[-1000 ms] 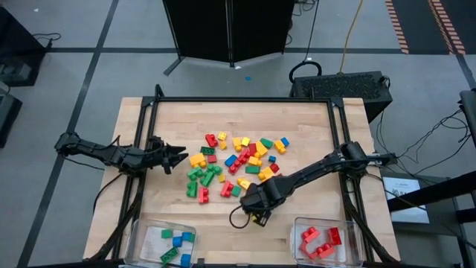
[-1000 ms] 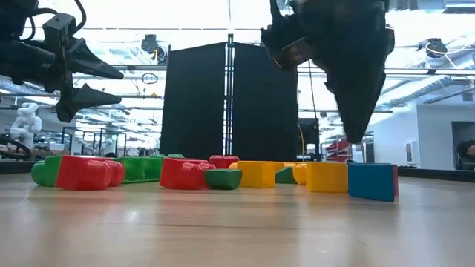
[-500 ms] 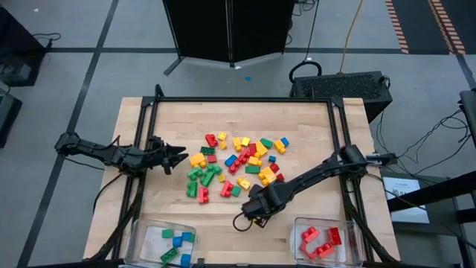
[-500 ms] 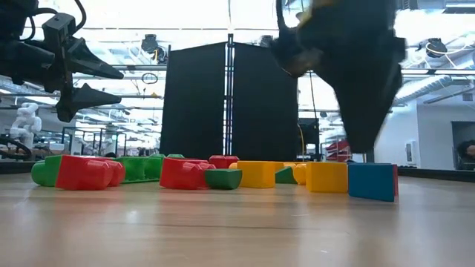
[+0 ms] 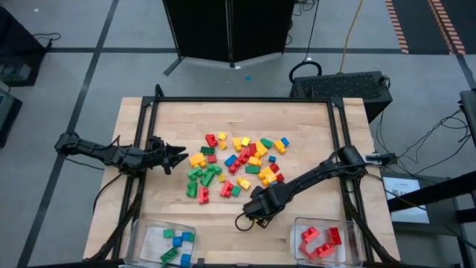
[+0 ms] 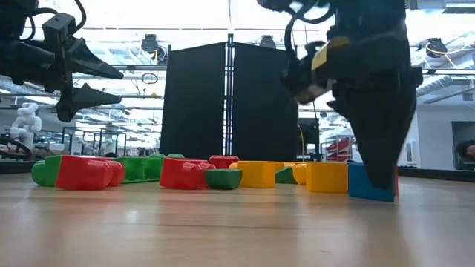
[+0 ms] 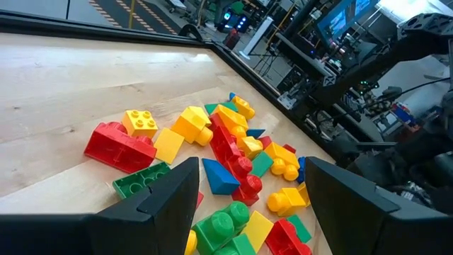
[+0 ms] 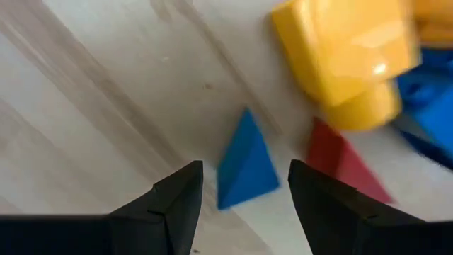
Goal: Sort blocks by size
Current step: Put the blue triangular block into the left transparent bin
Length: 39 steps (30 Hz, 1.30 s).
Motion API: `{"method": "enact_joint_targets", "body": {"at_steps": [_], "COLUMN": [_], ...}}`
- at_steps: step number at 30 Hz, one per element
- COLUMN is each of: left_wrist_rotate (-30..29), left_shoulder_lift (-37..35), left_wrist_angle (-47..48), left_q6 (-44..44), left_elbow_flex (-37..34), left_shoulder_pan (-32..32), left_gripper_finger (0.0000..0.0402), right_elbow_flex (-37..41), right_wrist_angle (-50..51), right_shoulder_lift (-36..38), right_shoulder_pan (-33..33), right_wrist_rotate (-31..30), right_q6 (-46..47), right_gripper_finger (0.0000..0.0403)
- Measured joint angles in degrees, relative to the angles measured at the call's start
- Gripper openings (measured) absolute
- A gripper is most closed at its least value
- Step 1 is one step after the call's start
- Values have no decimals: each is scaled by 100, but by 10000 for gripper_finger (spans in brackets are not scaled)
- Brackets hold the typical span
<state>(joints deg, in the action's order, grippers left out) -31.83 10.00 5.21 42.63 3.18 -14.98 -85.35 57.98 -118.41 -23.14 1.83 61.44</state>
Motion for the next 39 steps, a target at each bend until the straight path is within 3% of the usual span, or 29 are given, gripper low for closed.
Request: {"method": "enact_joint_targets", "body": {"at_steps": [6, 14, 23, 30, 34, 39], "left_wrist_rotate": [-3, -42, -51, -60, -60, -60], "left_shoulder_lift": [2, 0, 1, 2, 0, 0], "left_wrist_angle": [2, 2, 2, 2, 2, 2], "left_q6": [-1, -4, -2, -2, 3, 37], "left_elbow_flex": [0, 0, 0, 0, 0, 0], "left_shoulder_pan": [1, -1, 1, 1, 2, 2], "left_gripper_finger": [255, 255, 255, 255, 255, 255], "right_elbow_flex": [147, 143, 38, -1244, -1991, -2174], "right_wrist_angle": [-238, -238, -155, -70, -1262, -3643], "right_shoulder_lift": [2, 11, 2, 0, 13, 10], "right_shoulder_pan": [25, 155, 172, 124, 172, 305], "right_wrist_rotate": [-55, -195, -177, -428, -860, -813], "right_q6": [39, -109, -222, -673, -1458, -2956], "right_gripper_finger": [180, 63, 63, 63, 63, 63]}}
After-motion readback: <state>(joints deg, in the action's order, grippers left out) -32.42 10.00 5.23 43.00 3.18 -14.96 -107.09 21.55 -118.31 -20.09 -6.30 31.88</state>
